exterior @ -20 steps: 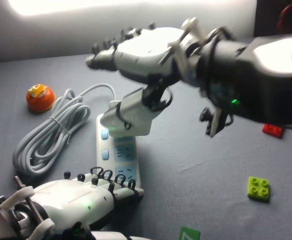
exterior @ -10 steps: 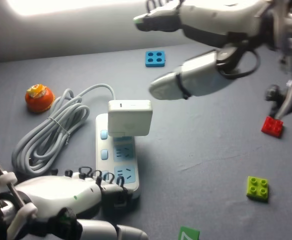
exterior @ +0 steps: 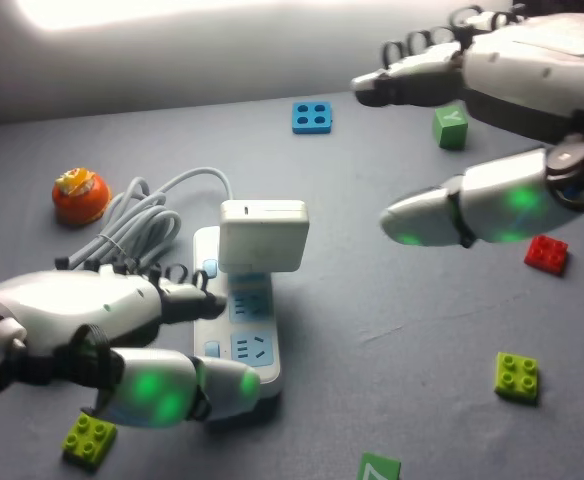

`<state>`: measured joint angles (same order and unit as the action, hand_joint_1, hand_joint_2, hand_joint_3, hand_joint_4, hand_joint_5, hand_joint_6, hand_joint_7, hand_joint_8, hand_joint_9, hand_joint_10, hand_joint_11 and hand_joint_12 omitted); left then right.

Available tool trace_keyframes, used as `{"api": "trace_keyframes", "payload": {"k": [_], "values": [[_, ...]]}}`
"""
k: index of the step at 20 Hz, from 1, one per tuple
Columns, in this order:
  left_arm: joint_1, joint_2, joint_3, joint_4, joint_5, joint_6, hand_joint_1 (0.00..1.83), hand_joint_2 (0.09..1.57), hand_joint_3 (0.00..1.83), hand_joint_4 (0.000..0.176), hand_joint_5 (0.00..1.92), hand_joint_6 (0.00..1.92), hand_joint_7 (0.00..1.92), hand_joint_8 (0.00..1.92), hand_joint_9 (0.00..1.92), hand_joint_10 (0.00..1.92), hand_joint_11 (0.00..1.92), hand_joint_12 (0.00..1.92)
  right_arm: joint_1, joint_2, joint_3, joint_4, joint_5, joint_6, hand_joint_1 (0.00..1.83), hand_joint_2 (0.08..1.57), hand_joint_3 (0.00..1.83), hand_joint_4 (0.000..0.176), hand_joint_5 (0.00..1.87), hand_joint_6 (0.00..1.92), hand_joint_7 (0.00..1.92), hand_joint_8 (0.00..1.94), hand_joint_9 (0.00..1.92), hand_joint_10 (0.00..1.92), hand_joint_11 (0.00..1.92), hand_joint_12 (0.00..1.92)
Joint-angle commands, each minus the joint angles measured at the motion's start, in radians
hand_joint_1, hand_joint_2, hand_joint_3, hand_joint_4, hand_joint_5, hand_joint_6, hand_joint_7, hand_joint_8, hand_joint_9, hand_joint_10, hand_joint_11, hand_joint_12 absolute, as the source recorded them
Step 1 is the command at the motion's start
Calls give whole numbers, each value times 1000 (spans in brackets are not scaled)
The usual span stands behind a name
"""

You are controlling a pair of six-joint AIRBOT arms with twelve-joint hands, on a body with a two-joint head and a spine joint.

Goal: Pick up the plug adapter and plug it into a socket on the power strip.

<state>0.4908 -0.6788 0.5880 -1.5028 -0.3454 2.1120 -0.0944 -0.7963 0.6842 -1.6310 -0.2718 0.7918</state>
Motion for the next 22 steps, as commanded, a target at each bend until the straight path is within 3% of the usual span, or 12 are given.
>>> {"api": "trace_keyframes", "payload": {"k": [1, 6, 9, 11, 12, 13, 14, 15, 16, 17, 20, 22], "values": [[-13, 18, 7, 21, -4, 10, 0, 1197, 1, 0, 164, 3, 137, 4, 138, 2, 0, 371, 2, 16, -6, -24, -11, 11, 481, 1041, 3, 0, 301, 1, 313, 2, 329, 8, 0, 901], [-84, 39, 49, 21, 38, 72, 39, 1218, 2, 0, 221, 4, 224, 5, 234, 8, 0, 521, -6, 50, -6, -24, -5, 32, 478, 1056, 1, 0, 401, 10, 418, 6, 430, 12, 53, 961], [-117, 60, 71, 21, 75, 104, 161, 1256, 1, 0, 418, 11, 458, 11, 486, 27, 94, 824, -11, 49, -7, -24, 3, -31, 526, 1086, 1, 0, 687, 21, 769, 32, 735, 117, 281, 1270], [-120, 86, 75, 21, 78, 106, 223, 1296, 1, 0, 742, 41, 849, 61, 852, 155, 413, 1071, -25, 49, -7, -24, 3, -45, 527, 1150, 4, 0, 935, 117, 1003, 135, 698, 949, 487, 1611], [-121, 100, 76, 21, 79, 110, 251, 1307, 1, 0, 858, 34, 978, 60, 926, 315, 513, 1170, -27, 50, -7, -24, 3, -51, 500, 1178, 3, 0, 872, 478, 948, 469, 684, 1239, 574, 1716], [-124, 114, 77, 21, 82, 118, 311, 1322, 1, 0, 996, 145, 1102, 168, 927, 782, 644, 1358, -28, 50, -7, -24, 3, -52, 486, 1207, 3, 0, 750, 1034, 887, 1000, 796, 1389, 774, 1702], [-128, 123, 78, 21, 82, 123, 340, 1342, 1, 0, 821, 934, 929, 960, 829, 1388, 694, 1689, -28, 50, -7, -24, 2, -53, 458, 1247, 5, 0, 685, 1422, 895, 1415, 893, 1630, 937, 1828], [-137, 132, 83, 21, 81, 128, 355, 1346, 1, 0, 733, 1383, 857, 1412, 817, 1676, 747, 1845, -30, 50, -7, -24, 2, -54, 477, 1255, 3, 0, 705, 1589, 917, 1685, 959, 1851, 1074, 1902], [-157, 141, 91, 21, 78, 136, 404, 1344, 1, 0, 738, 1678, 850, 1795, 875, 1872, 861, 1906, -32, 50, -9, -24, 2, -60, 492, 1259, 1, 0, 779, 1830, 973, 1890, 1092, 1907, 1265, 1917], [-179, 145, 97, 21, 78, 149, 477, 1334, 0, 0, 887, 1872, 993, 1896, 1038, 1911, 1036, 1918, -33, 50, -10, -24, 2, -65, 542, 1252, 0, 0, 908, 1903, 1055, 1931, 1235, 1918, 1436, 1920], [-244, 147, 118, 21, 106, 222, 454, 1384, 0, 0, 1278, 1921, 1254, 1921, 1313, 1921, 1372, 1921, -35, 50, -16, -24, 2, -76, 469, 1336, 12, 0, 1078, 1921, 1222, 1941, 1424, 1921, 1661, 1921], [-276, 156, 124, 21, 110, 237, 474, 1365, 0, 0, 1294, 1921, 1364, 1921, 1388, 1921, 1462, 1921, -33, 50, -21, -24, 2, -77, 428, 1402, 17, 0, 1125, 1921, 1265, 1941, 1473, 1921, 1720, 1921]]}}
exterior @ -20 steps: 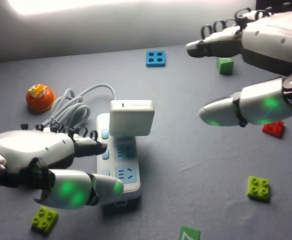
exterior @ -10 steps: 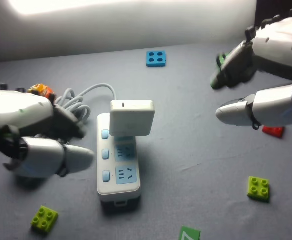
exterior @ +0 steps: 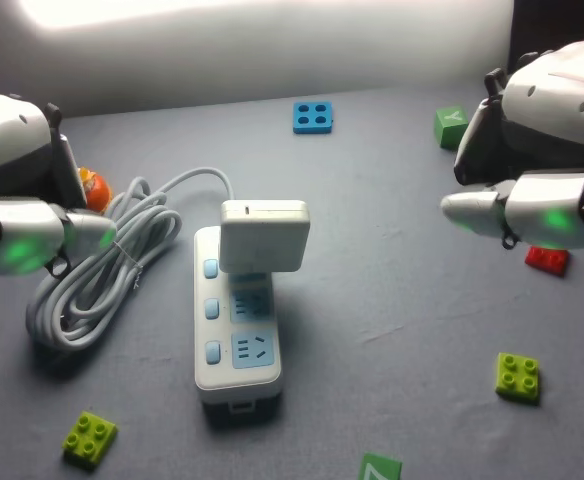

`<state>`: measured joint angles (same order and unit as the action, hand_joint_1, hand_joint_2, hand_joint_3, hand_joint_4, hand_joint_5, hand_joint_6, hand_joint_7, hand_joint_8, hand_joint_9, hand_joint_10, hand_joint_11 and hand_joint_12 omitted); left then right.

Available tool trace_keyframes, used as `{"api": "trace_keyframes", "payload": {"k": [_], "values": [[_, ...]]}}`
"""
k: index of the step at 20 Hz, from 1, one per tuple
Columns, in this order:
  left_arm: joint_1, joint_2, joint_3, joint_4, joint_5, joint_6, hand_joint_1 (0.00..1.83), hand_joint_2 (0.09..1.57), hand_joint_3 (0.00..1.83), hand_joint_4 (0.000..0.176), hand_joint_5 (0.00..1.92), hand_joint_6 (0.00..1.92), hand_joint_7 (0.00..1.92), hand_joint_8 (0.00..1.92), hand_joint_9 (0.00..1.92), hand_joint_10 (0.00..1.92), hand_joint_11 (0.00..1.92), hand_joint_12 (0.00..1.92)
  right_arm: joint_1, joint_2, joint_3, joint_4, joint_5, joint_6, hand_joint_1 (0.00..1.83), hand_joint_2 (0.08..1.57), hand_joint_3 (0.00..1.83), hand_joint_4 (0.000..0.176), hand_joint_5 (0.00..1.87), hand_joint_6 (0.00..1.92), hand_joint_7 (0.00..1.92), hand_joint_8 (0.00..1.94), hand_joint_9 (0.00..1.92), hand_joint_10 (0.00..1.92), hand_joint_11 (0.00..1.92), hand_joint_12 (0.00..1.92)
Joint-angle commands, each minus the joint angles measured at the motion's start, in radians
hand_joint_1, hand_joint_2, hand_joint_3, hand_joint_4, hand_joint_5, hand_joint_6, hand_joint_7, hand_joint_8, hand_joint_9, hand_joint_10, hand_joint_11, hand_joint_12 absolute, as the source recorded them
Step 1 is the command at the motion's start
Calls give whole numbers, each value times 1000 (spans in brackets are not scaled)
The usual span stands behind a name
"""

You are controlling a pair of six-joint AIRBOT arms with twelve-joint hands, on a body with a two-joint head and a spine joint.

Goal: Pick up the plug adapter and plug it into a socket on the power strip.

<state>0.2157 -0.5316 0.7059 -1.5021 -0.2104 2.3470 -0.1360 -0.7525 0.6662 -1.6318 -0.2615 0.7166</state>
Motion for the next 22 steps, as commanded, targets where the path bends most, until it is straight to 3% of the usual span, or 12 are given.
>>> {"api": "trace_keyframes", "payload": {"k": [1, 4, 6, 9, 14, 22], "values": [[-29, 20, 7, 20, -24, 33, 462, 1370, 0, 0, 1295, 1921, 1416, 1921, 1423, 1921, 1494, 1921, 10, 6, -4, -24, -8, -3, 418, 1422, 15, 0, 1140, 1921, 1271, 1941, 1468, 1921, 1715, 1921], [-114, 41, 12, 20, -18, 102, 517, 1350, 0, 0, 1283, 1921, 1416, 1921, 1435, 1921, 1523, 1921, 10, 6, -5, -24, -2, -3, 424, 1425, 3, 0, 1130, 1921, 1240, 1941, 1427, 1921, 1673, 1921], [-169, 45, 12, -295, -63, 438, 529, 1348, 0, 0, 1285, 1921, 1402, 1921, 1425, 1921, 1501, 1921, 9, 5, -5, -24, 1, -3, 450, 1419, 0, 0, 1118, 1921, 1230, 1941, 1404, 1921, 1650, 1921], [-217, 55, -7, -326, -114, 469, 554, 1354, 0, 0, 1282, 1921, 1389, 1921, 1407, 1921, 1481, 1921, 7, 2, -5, -24, 2, -6, 484, 1421, 0, 0, 1082, 1921, 1214, 1941, 1380, 1921, 1615, 1921], [-222, 68, -49, -327, -139, 472, 523, 1376, 1, 0, 1261, 1921, 1343, 1921, 1357, 1921, 1429, 1921, 5, 1, -6, -24, 2, -11, 560, 1399, 0, 0, 1065, 1921, 1184, 1941, 1356, 1921, 1594, 1921], [-209, 74, -49, -327, -138, 472, 518, 1393, 0, 0, 1229, 1921, 1296, 1921, 1317, 1921, 1393, 1921, -2, -6, -6, -24, -4, -38, 640, 1402, 1, 0, 1065, 1921, 1189, 1941, 1348, 1921, 1591, 1921]]}}
